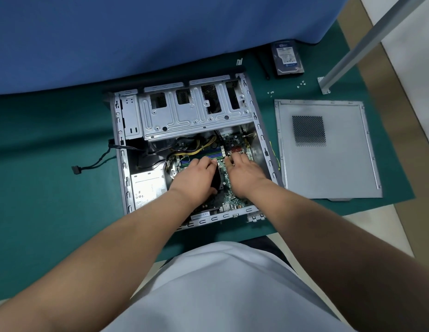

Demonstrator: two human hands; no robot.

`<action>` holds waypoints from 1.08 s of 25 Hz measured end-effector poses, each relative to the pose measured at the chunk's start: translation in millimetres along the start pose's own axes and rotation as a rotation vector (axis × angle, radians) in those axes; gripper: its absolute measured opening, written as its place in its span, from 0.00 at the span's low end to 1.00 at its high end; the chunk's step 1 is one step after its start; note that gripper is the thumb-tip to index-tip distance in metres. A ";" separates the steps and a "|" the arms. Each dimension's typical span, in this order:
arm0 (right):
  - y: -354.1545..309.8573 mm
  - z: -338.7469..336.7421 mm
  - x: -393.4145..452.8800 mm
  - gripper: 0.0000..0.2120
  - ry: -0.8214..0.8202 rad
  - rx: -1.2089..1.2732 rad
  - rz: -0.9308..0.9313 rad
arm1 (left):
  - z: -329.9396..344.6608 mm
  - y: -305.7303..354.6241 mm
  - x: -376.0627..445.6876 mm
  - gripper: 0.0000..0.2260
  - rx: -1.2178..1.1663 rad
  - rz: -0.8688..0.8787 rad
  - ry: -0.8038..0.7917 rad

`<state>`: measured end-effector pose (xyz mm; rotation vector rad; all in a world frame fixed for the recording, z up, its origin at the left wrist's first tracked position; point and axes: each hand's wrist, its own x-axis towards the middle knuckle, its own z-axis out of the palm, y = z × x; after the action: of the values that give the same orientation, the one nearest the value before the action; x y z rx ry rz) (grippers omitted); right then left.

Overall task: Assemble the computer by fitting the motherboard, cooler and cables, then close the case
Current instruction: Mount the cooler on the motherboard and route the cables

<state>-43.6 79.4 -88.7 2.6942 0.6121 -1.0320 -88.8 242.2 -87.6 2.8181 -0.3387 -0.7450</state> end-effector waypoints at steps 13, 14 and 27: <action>48.4 -73.6 -10.9 0.19 0.723 0.126 -0.030 | -8.6 2.7 4.3 0.28 -0.086 0.034 0.152; 57.7 -83.0 1.4 0.23 0.703 0.185 -0.011 | -10.7 6.0 11.7 0.27 -0.115 0.041 0.160; 93.6 -99.7 74.1 0.31 0.722 0.022 -0.171 | -0.9 47.6 111.5 0.20 -0.049 -0.014 0.184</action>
<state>106.8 50.1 -62.0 3.0407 0.9511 -0.0447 -2.0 166.7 -125.8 2.8172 -0.2661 -0.4850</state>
